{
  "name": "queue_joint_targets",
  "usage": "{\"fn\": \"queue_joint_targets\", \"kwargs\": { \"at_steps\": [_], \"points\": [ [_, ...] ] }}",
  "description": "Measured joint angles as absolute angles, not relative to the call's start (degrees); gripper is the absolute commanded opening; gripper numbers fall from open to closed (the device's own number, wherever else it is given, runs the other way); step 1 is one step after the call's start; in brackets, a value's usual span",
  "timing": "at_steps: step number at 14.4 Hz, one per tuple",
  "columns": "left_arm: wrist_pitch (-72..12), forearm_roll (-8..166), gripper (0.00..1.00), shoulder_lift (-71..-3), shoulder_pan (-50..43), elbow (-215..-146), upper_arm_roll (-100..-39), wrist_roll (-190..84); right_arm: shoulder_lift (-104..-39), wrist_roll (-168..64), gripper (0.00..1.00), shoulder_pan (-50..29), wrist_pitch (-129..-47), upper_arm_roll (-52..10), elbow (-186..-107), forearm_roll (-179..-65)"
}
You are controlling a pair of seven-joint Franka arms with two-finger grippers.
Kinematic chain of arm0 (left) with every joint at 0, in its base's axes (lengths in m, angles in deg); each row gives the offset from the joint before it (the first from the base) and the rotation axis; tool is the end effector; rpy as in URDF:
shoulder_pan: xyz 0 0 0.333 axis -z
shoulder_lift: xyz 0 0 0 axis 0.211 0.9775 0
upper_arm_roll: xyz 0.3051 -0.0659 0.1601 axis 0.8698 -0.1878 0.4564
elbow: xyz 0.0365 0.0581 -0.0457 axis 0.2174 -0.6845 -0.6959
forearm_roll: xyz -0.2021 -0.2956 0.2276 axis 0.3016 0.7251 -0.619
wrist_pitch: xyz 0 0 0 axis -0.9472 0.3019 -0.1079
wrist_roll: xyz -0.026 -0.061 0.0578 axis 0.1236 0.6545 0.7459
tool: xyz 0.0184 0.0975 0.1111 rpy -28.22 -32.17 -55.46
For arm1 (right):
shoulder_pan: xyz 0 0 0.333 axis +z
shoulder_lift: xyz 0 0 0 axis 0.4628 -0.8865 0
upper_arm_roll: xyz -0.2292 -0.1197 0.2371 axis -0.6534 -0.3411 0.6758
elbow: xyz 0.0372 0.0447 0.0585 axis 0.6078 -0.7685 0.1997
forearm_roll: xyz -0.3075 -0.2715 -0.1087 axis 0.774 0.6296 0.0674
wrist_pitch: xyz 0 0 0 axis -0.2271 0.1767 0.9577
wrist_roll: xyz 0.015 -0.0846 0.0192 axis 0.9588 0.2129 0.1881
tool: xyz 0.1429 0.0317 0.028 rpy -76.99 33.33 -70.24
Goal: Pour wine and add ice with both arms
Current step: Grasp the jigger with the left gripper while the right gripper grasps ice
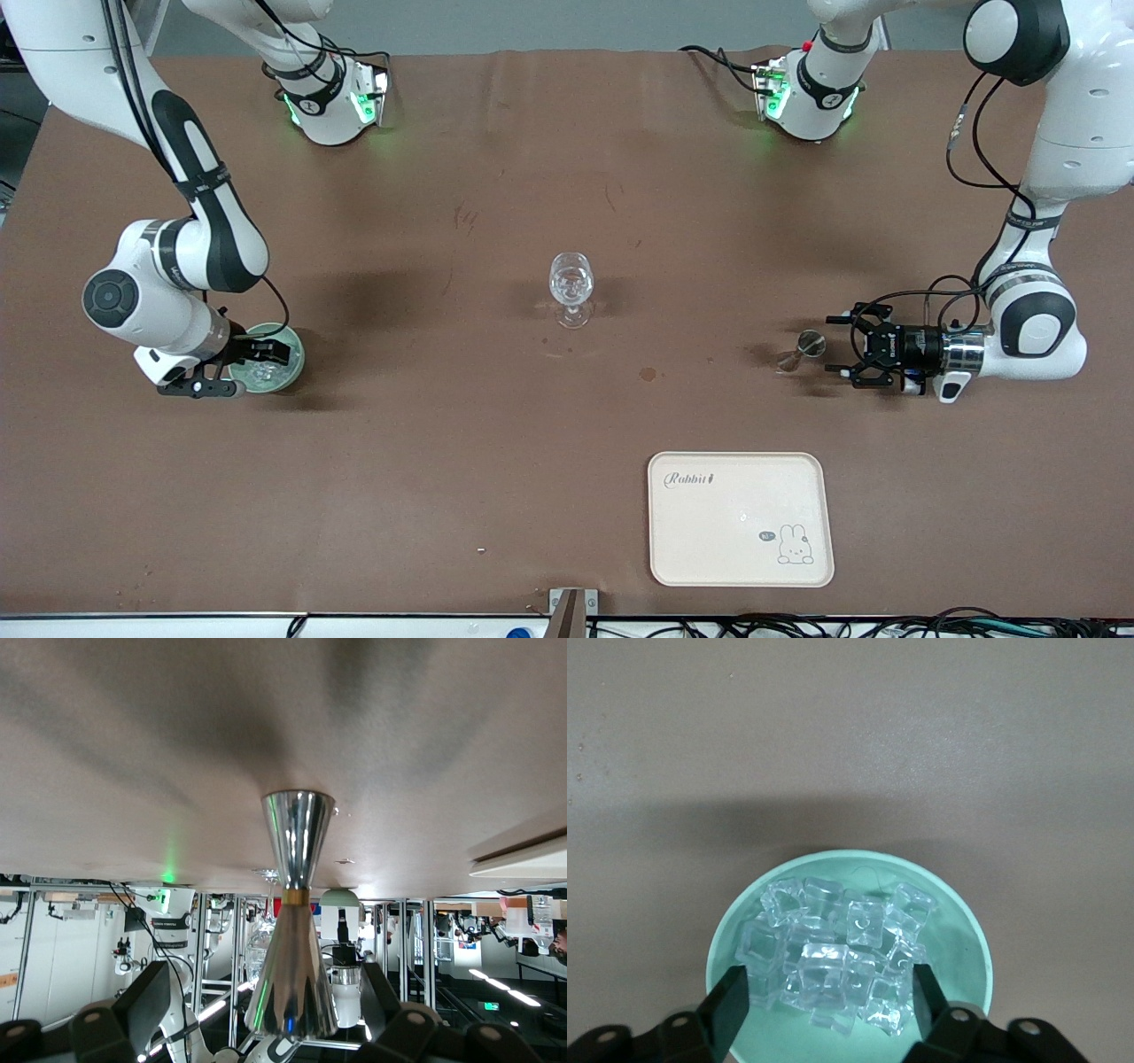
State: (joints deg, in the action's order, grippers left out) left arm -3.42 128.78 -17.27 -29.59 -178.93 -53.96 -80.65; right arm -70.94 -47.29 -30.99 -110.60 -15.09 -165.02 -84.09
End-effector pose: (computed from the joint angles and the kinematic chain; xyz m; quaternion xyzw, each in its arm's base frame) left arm 0.6263 0.0373 0.1206 0.6102 0.5229 -0.4599 0.3777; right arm 0.6210 -0.0309 0.1973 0.9996 -0.0129 -0.0268 0.0037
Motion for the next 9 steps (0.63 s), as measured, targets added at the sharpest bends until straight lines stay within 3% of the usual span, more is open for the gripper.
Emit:
{"fn": "queue_joint_targets", "kwargs": {
  "at_steps": [9],
  "points": [
    [-2.79,131.56,0.88,-14.55,-29.43,-178.1,-54.26,-80.6,-71.58,-47.29,0.62,-30.83,-110.72,-14.94,-165.33,-84.09]
  ]
}}
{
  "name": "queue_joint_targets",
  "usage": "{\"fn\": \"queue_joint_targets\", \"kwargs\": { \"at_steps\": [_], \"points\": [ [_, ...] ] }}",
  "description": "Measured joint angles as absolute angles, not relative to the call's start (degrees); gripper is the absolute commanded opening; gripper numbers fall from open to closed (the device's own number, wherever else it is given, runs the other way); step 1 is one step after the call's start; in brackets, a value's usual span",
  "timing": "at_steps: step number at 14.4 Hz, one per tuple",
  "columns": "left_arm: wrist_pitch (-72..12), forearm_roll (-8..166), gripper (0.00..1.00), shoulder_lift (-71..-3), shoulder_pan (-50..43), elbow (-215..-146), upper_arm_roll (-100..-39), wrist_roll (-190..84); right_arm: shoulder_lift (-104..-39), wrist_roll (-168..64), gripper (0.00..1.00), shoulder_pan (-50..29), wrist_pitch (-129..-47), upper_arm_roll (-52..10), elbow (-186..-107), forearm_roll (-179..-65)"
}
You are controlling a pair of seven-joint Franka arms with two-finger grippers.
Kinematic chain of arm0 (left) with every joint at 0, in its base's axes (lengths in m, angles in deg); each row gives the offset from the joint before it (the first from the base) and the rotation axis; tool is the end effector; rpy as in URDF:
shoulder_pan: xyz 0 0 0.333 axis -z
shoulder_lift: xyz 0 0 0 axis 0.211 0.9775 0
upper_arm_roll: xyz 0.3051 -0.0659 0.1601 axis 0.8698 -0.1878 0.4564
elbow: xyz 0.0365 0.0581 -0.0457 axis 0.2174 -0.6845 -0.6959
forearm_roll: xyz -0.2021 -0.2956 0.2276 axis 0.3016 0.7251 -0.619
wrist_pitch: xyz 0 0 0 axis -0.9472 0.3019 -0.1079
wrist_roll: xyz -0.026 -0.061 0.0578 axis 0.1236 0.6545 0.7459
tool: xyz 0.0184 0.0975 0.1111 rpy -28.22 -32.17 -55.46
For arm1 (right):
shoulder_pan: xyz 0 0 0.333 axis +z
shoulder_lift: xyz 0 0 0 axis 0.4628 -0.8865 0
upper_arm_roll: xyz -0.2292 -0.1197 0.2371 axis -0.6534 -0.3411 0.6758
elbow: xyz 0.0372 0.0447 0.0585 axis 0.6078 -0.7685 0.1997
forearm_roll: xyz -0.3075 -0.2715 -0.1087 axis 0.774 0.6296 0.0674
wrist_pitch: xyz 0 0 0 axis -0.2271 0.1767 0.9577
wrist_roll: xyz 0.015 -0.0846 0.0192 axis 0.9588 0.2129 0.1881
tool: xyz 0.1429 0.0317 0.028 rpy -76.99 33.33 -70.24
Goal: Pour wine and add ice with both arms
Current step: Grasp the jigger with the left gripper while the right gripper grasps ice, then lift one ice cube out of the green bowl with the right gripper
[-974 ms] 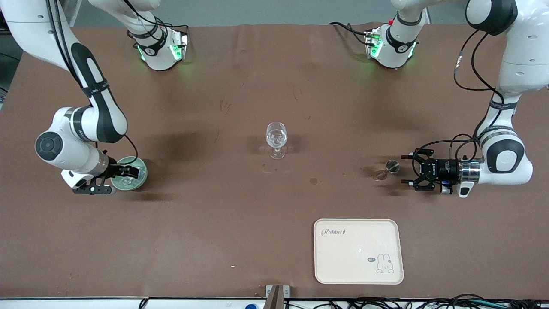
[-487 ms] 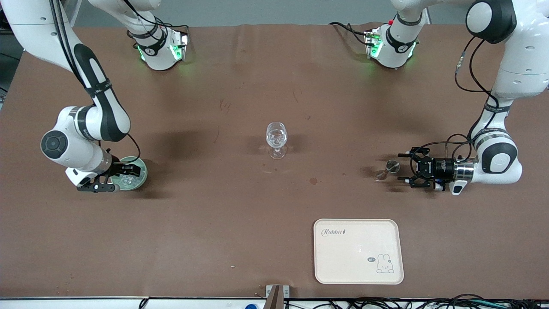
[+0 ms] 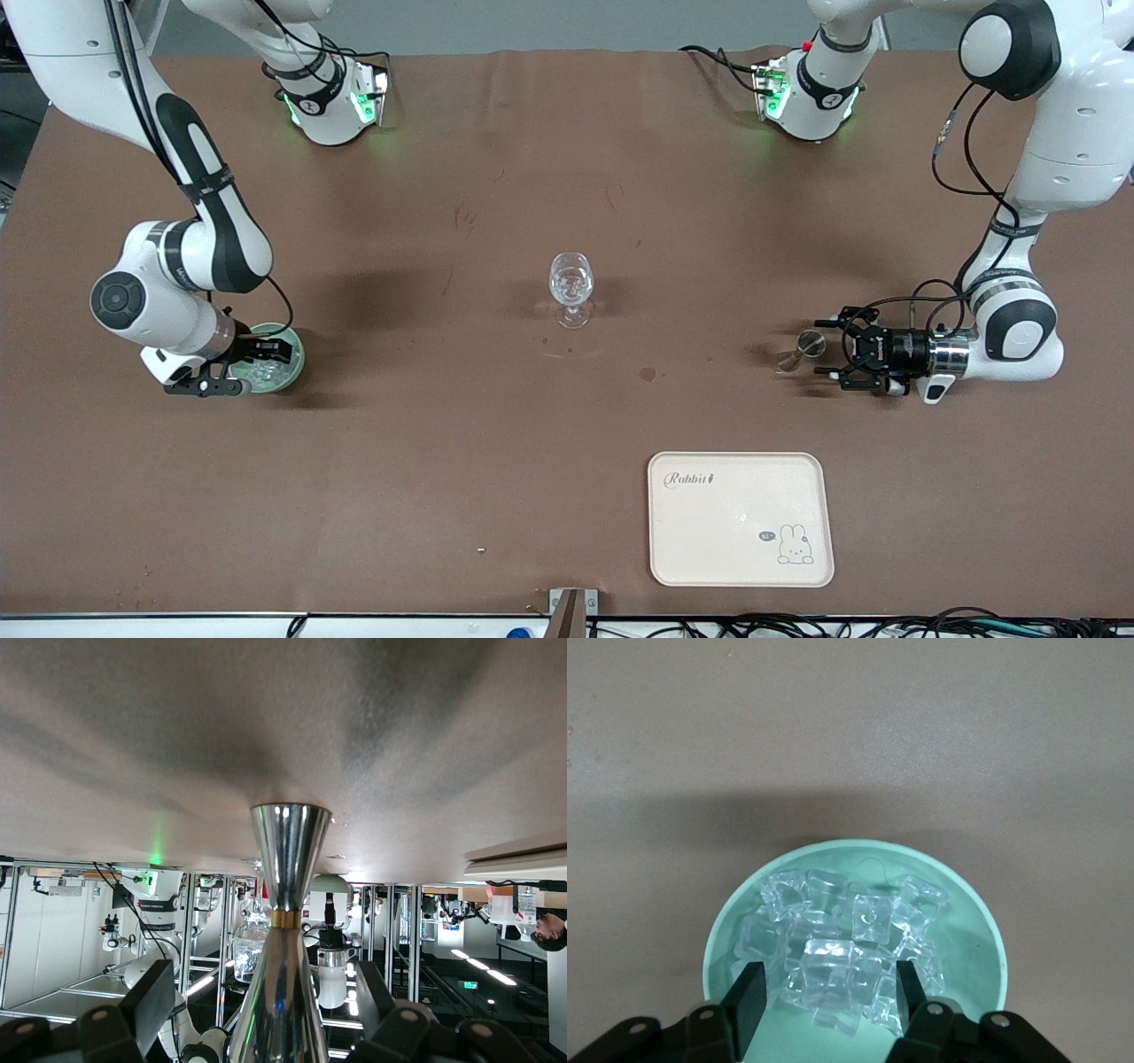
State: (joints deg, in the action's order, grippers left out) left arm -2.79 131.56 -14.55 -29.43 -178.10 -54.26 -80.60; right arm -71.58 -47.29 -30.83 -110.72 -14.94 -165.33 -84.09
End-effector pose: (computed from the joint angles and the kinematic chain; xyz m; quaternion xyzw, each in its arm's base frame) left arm 0.6271 0.0280 0.1015 0.5872 0.5244 -0.4756 0.3924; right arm 0.6176 -0.0274 0.1884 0.9994 -0.0103 -0.0340 0.0029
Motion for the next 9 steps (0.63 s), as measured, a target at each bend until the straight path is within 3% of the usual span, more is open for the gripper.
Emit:
{"fn": "queue_joint_targets", "kwargs": {
  "at_steps": [5,9],
  "points": [
    [-2.76,131.78,0.84,-13.42,-29.4,-177.42,-54.28,-79.68,-71.65,-47.26,0.44,-30.43,-111.01,-14.82,-165.32,-84.09],
    [-2.58,132.66,0.77,-11.87,-29.33,-177.33,-54.3,-77.01,-71.65,-47.26,0.13,-30.43,-111.22,-14.82,-165.29,-84.09]
  ]
}}
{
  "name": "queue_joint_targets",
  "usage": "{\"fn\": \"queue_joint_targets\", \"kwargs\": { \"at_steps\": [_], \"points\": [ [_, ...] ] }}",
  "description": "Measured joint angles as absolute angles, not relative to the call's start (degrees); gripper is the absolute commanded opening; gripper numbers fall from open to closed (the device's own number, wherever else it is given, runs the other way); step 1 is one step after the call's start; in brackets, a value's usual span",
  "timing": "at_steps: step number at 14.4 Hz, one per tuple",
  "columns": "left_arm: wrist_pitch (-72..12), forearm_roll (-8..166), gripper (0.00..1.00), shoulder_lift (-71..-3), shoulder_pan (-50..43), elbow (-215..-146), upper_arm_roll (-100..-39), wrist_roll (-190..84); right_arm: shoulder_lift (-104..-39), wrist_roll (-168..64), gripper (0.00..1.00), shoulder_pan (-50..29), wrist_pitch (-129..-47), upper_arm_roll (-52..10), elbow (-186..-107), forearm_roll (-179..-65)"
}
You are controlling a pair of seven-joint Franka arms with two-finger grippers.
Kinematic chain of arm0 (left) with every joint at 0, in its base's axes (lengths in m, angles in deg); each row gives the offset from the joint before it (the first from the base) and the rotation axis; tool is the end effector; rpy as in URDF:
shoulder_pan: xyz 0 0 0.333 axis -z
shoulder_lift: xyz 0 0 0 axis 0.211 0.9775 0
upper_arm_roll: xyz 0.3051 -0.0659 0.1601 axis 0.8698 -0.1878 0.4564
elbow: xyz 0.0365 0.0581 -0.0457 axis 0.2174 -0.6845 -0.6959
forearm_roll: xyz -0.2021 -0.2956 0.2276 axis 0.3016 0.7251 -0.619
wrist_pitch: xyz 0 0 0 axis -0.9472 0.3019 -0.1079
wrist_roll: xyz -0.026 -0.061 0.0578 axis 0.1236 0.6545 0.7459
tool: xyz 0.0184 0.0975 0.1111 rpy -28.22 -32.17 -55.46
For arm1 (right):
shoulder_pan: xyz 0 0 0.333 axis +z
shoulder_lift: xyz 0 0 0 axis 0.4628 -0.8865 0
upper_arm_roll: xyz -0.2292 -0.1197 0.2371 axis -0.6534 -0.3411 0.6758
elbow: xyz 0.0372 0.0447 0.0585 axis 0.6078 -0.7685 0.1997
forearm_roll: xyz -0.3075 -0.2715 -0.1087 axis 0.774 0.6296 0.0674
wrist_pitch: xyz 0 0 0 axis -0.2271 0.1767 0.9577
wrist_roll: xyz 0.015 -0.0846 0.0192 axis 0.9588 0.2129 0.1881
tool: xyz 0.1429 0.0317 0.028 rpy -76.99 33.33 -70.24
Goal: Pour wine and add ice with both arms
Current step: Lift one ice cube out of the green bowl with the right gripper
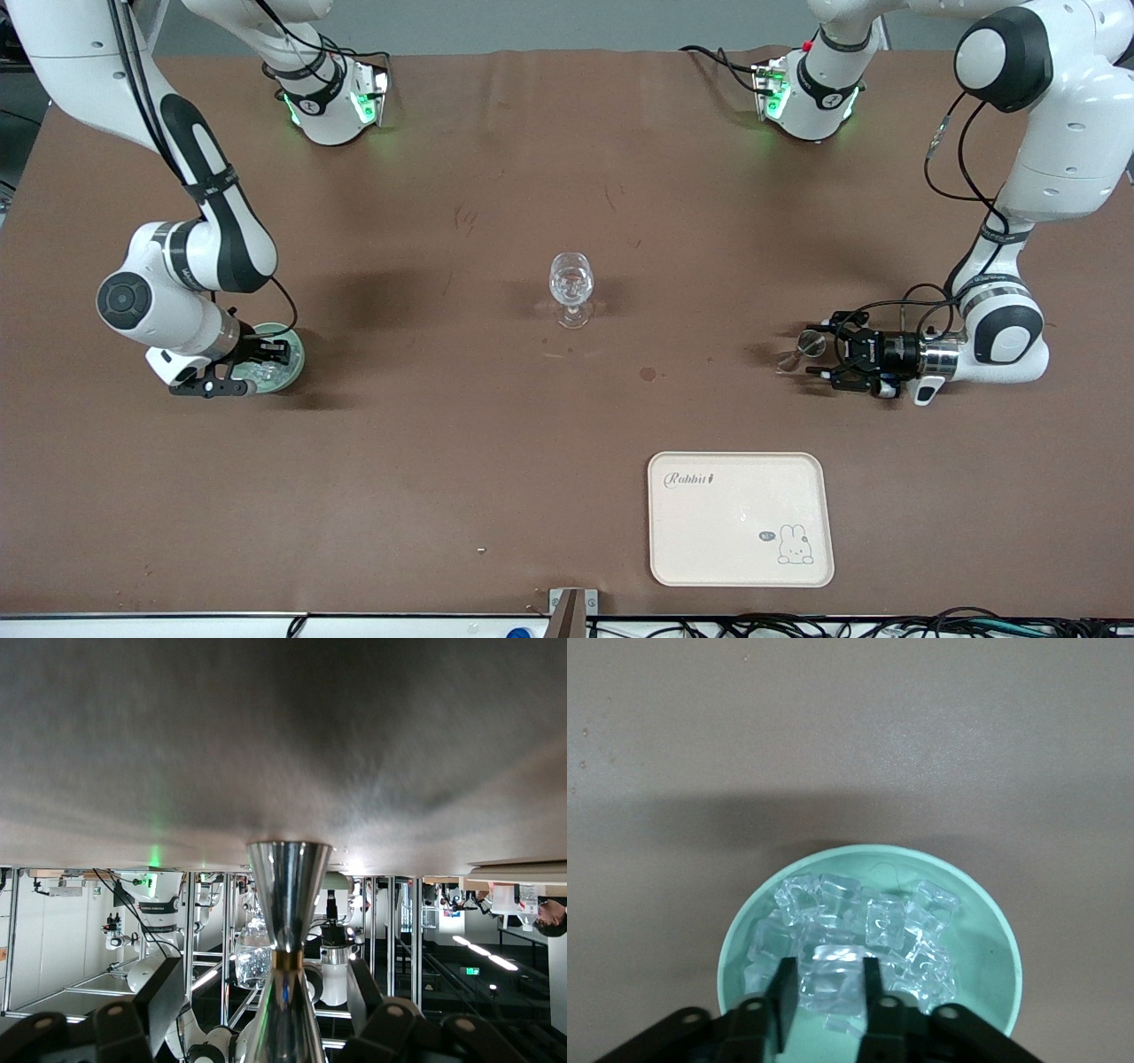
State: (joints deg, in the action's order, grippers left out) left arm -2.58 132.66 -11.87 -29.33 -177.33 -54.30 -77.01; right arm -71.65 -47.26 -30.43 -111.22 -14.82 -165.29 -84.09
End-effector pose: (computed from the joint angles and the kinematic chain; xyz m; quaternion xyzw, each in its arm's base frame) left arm 0.6237 0.0237 0.0790 0.5881 0.5100 -0.4757 0.4096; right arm 0.6193 -0.0218 0.1886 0.9995 -0.0061 -0.0298 0.0027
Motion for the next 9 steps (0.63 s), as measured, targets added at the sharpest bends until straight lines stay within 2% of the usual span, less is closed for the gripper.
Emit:
{"fn": "queue_joint_targets", "kwargs": {
  "at_steps": [5,9],
  "points": [
    [-2.52,133.51,0.75,-11.7,-29.25,-177.11,-54.31,-76.67,-71.65,-47.2,0.06,-30.44,-111.33,-14.87,-164.94,-84.1],
    [-2.53,134.78,0.75,-11.56,-28.89,-177.06,-54.31,-76.67,-71.25,-47.21,0.05,-30.47,-111.19,-14.92,-163.76,-84.09]
  ]
}}
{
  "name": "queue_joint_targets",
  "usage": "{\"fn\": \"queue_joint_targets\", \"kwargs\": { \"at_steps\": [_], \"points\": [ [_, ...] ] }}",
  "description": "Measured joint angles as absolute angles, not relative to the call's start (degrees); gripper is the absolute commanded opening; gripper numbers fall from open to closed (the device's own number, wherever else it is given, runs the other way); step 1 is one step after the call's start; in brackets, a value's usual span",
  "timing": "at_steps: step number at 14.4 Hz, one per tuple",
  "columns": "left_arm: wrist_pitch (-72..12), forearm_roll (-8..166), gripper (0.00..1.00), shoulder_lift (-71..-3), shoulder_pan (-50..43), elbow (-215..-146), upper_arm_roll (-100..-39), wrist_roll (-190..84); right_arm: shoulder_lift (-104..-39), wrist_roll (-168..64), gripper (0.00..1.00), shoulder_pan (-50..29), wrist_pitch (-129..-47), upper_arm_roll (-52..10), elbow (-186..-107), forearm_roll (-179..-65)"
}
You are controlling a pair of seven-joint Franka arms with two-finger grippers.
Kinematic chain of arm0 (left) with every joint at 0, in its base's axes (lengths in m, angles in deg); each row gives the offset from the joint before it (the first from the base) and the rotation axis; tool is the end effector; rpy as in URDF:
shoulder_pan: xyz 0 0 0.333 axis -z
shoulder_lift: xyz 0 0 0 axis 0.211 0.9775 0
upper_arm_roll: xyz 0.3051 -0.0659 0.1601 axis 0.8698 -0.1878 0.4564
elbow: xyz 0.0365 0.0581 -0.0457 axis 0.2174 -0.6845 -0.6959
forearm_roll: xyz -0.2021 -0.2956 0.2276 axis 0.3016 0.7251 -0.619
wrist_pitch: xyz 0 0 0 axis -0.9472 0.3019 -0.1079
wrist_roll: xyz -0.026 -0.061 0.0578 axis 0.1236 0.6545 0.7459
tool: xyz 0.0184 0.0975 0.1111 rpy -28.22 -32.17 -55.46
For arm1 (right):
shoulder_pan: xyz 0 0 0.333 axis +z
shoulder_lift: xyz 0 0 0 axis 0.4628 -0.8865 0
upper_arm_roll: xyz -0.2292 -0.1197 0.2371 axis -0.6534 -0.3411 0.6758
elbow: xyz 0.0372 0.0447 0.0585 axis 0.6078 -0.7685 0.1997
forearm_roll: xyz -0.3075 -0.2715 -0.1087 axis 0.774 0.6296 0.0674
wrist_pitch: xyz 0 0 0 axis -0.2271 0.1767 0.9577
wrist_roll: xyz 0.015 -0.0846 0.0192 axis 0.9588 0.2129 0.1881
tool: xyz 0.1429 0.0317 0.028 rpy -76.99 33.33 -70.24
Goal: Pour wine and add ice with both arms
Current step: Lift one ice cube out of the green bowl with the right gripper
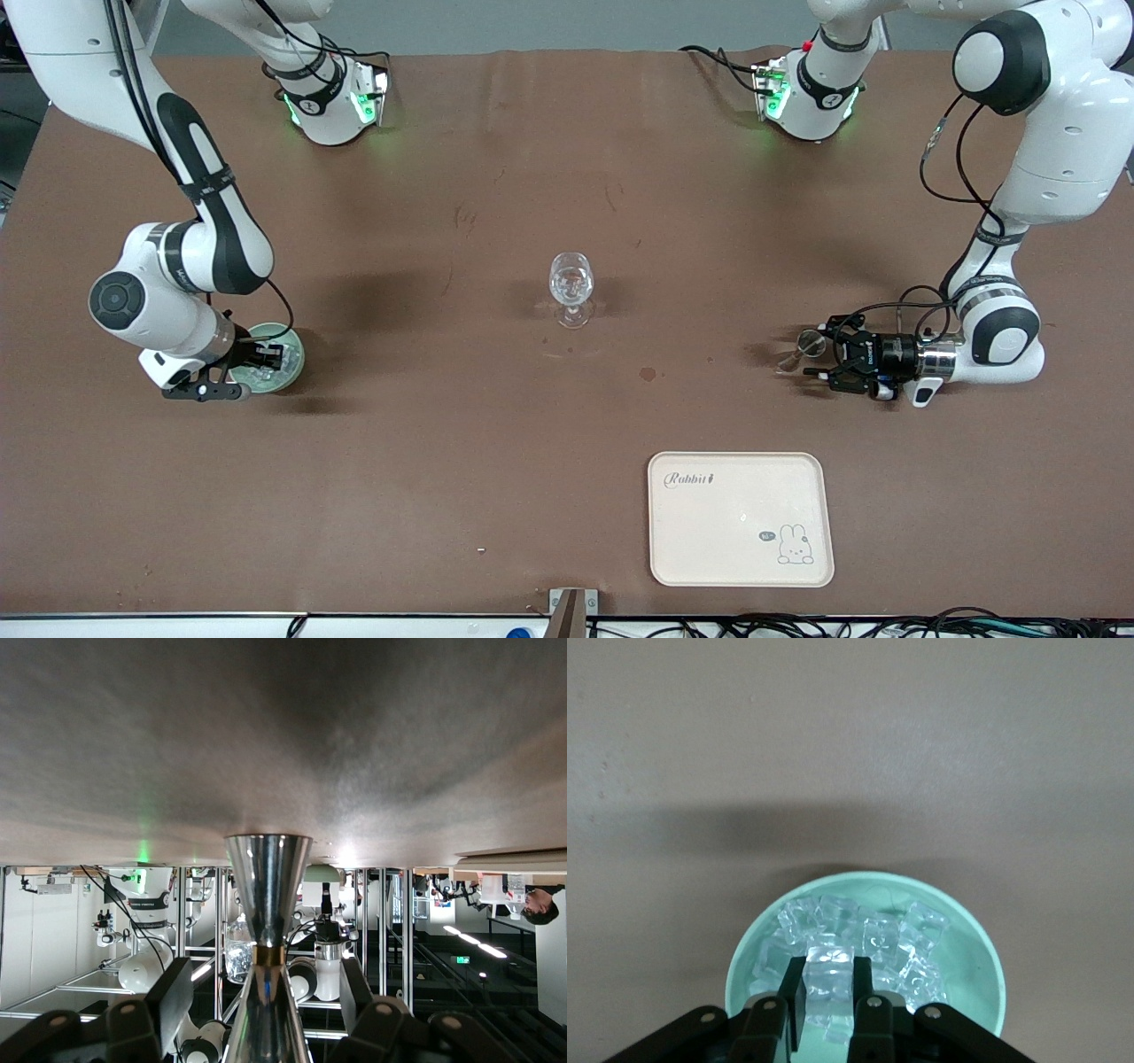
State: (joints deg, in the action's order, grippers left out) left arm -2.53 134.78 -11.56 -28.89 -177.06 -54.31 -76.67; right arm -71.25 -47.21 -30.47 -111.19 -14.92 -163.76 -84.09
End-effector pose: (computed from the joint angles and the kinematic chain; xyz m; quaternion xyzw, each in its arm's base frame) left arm 0.6289 0.0176 0.0800 0.5802 0.5093 -0.4740 0.4234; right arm 0.6315 -0.0238 0.2038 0.9999 -0.0078 -0.0133 0.0035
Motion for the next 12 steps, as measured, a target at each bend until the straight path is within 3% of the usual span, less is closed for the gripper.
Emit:
{"fn": "queue_joint_targets", "kwargs": {
  "at_steps": [5,12],
  "points": [
    [-2.8,134.83,0.72,-11.21,-26.87,-176.29,-54.29,-76.67,-66.48,-47.23,0.05,-30.49,-98.43,-14.97,-157.64,-84.08],
    [-3.25,133.25,0.56,-11.01,-27.03,-175.37,-53.91,-76.67,-54.04,-47.26,0.05,-30.48,-84.75,-14.81,-153.81,-84.07]
  ]
}}
